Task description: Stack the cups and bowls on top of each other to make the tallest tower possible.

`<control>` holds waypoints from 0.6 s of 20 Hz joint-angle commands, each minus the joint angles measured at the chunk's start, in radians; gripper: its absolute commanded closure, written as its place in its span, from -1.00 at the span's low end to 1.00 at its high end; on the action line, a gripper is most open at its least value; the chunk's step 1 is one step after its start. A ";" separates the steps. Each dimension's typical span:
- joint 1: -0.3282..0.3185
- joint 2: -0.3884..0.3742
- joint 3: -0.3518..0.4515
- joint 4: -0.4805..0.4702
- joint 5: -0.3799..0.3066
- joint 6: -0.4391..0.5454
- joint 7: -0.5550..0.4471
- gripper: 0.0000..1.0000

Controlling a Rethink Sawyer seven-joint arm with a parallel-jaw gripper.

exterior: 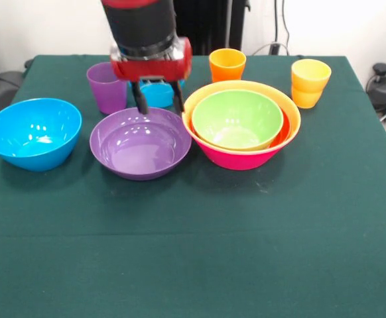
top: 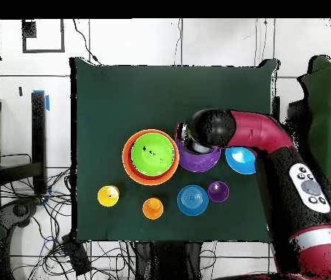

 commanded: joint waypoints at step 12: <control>-0.007 0.101 0.081 -0.153 -0.127 0.070 -0.272 -1.00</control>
